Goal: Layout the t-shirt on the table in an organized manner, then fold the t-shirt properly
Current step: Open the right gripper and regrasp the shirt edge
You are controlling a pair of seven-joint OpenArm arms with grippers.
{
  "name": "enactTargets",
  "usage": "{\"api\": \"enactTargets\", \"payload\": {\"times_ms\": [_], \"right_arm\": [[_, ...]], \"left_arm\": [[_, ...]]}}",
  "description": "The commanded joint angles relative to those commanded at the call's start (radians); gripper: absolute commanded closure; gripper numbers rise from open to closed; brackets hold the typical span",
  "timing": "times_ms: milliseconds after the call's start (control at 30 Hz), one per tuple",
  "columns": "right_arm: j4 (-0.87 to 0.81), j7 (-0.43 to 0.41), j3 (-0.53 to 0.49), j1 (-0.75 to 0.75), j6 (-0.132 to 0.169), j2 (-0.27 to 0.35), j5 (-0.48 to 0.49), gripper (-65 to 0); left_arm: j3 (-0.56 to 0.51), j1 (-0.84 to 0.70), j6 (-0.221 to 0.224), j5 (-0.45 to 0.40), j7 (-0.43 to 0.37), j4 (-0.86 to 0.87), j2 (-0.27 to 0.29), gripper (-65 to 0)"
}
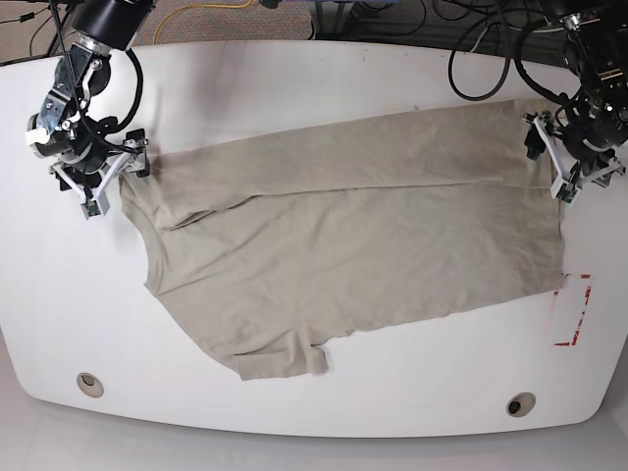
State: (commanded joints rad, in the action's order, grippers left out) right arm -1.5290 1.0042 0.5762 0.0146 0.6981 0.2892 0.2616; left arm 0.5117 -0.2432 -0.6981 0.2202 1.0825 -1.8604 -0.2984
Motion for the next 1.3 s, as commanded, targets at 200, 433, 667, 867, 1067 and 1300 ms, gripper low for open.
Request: {"api": "enactTargets", "payload": {"times_ms": [200, 433, 667, 867, 1067, 1300], "right_arm": [[0.092, -0.017, 0.005, -0.032, 0.000, -0.002, 0.000, -52.8], [0.118, -0.054, 0.005, -0.037, 0.000, -0.006, 0.000, -46.0], [0.117, -0.054, 0.003, -0.037, 0.000, -0.008, 0.000, -19.8], [0.109, -0.052, 0.002, -0.037, 0.000, -0.028, -0.006, -14.3], [0.107, -0.051, 0.002, -0.037, 0.000, -0.032, -0.008, -6.2], [0.107, -0.049, 0.000, -0.032, 0.000, -0.035, -0.006, -3.6]], "left_arm": [[0.020, -0.032, 0.000, 0.002, -0.002, 0.000, 0.002, -43.8], [0.083, -0.034, 0.000, 0.002, -0.002, 0.005, 0.005, -47.5], [0.091, -0.035, 0.000, 0.002, -0.002, 0.020, 0.008, -47.6], [0.089, -0.035, 0.000, 0.003, -0.002, 0.064, 0.029, -47.6], [0.089, -0.037, 0.000, 0.003, -0.002, 0.089, 0.054, -47.1], [0.078, -0.034, 0.000, -0.002, -0.005, 0.186, 0.054, -28.5]]}}
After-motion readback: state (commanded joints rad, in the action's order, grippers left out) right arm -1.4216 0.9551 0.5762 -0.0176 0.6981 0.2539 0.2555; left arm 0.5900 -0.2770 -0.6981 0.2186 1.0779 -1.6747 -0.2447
